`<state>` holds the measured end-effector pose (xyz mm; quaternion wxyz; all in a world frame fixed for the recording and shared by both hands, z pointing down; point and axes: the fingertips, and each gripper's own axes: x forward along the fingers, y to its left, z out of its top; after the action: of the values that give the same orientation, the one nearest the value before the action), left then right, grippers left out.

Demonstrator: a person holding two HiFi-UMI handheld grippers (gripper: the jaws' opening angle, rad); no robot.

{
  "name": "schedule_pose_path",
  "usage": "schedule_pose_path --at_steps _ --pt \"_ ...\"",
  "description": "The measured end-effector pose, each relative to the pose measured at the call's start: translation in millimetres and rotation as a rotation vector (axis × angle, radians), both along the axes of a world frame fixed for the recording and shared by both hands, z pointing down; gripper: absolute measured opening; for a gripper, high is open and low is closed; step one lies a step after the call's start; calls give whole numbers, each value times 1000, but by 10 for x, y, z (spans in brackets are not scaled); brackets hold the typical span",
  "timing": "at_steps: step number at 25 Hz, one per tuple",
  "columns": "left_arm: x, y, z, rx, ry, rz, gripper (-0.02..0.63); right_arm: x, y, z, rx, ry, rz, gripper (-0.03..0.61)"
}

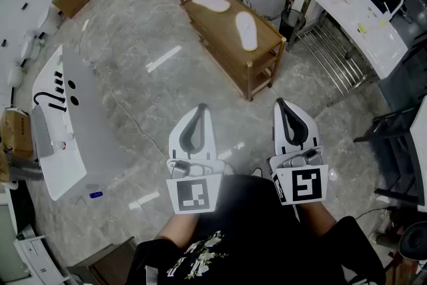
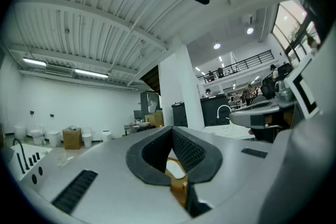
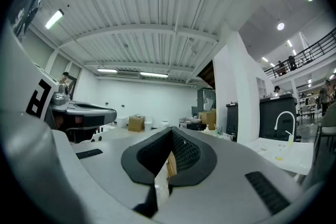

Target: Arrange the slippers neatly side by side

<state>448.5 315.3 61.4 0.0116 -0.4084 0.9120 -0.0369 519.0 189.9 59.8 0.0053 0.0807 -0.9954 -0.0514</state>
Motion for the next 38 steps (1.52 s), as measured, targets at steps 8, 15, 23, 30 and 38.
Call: schedule_pose_path --at_steps 8,15,23,30,38 --pt "-136 167 51 17 17 0 3 -125 180 60 8 12 6 -3" --pt "-132 278 155 6 35 15 3 -101 324 159 -27 -6 20 -2" --pt "-120 453 311 -33 31 18 3 -101 509 308 -41 -6 10 -2" --pt "-234 656 409 -46 28 2 3 -160 665 420 -49 -8 9 -2" --pt "-393 865 415 -19 31 -20 3 -266 796 355 -12 -21 -5 -2"
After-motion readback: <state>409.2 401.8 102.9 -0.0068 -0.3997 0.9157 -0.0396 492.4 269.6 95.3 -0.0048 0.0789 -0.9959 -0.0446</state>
